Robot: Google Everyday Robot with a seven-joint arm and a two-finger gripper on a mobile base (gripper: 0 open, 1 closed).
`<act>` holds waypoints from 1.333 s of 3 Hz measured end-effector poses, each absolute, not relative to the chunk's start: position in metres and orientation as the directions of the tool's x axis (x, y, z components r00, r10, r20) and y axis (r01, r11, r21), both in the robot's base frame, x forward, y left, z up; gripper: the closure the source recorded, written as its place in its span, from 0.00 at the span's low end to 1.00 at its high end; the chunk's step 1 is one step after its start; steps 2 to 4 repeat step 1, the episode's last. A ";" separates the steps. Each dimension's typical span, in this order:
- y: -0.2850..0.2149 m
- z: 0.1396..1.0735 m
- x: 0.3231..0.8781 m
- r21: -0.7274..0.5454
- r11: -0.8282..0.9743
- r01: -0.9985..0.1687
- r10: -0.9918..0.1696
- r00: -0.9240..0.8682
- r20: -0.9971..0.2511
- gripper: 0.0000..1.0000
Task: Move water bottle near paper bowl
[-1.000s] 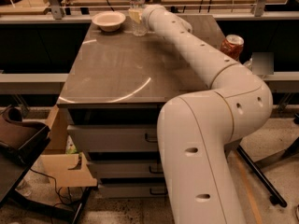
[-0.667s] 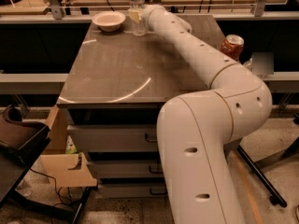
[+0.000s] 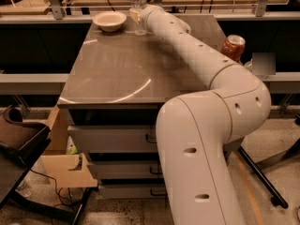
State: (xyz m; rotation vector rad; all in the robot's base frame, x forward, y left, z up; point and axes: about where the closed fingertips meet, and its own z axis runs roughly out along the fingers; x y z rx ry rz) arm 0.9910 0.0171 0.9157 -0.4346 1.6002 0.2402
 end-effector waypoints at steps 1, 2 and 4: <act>0.019 0.914 0.991 -0.106 0.902 -0.418 -0.131 -0.031 -0.991 0.12; 0.019 0.914 0.991 -0.106 0.902 -0.418 -0.131 -0.031 -0.991 0.12; 0.019 0.914 0.991 -0.106 0.902 -0.418 -0.131 -0.031 -0.991 0.12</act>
Offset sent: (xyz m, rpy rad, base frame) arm 0.0000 0.0000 0.0000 0.0000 0.0000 0.0000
